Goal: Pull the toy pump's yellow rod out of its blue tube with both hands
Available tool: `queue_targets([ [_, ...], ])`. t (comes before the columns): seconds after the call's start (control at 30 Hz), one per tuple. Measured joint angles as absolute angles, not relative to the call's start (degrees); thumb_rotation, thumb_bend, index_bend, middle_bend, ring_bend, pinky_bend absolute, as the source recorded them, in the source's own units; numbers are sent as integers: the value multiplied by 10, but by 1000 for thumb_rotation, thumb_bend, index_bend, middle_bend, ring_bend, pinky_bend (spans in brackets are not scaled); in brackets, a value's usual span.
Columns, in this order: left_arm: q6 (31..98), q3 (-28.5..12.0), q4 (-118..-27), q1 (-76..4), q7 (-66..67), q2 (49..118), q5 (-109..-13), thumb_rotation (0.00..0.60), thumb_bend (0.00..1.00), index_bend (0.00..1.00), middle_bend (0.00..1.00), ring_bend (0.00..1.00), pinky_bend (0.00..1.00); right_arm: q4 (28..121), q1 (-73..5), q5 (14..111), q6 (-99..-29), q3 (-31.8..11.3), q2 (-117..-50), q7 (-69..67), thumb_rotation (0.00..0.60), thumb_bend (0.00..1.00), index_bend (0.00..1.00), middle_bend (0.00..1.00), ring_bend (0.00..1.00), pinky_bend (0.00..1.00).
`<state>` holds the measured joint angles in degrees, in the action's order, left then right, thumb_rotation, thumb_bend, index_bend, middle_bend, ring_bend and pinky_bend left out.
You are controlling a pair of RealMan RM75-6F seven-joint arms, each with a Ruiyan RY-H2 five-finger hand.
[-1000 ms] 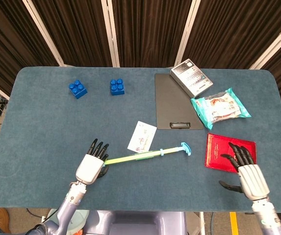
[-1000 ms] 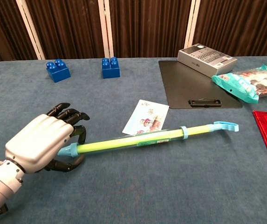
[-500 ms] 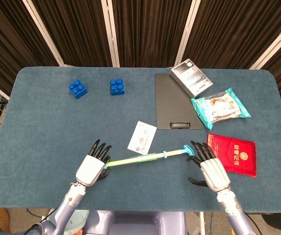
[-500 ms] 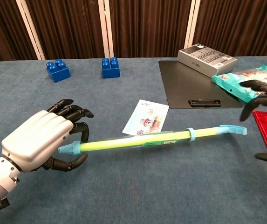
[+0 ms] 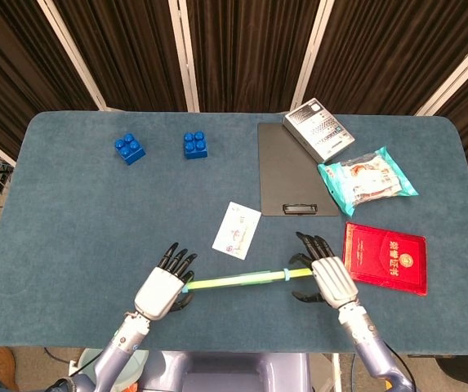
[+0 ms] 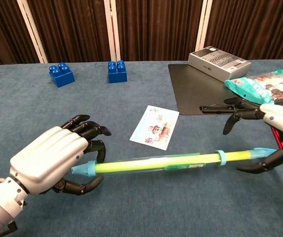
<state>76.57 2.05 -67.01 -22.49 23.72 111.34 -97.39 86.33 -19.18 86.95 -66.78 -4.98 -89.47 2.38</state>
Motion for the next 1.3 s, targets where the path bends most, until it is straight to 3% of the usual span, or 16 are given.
queue_targets([
  [0.93,746,22,-722,-235,249,1102,-971,600,377,612,168,107,9,729,-215,820,-611,-57,-907,-155,600,367,392,18,0,1],
  [1.3,751,19,-720,-234,248,1102,-970,600,377,613,171,111,9,747,-212,822,-611,-44,-883,-159,600,375,390,15,0,0],
])
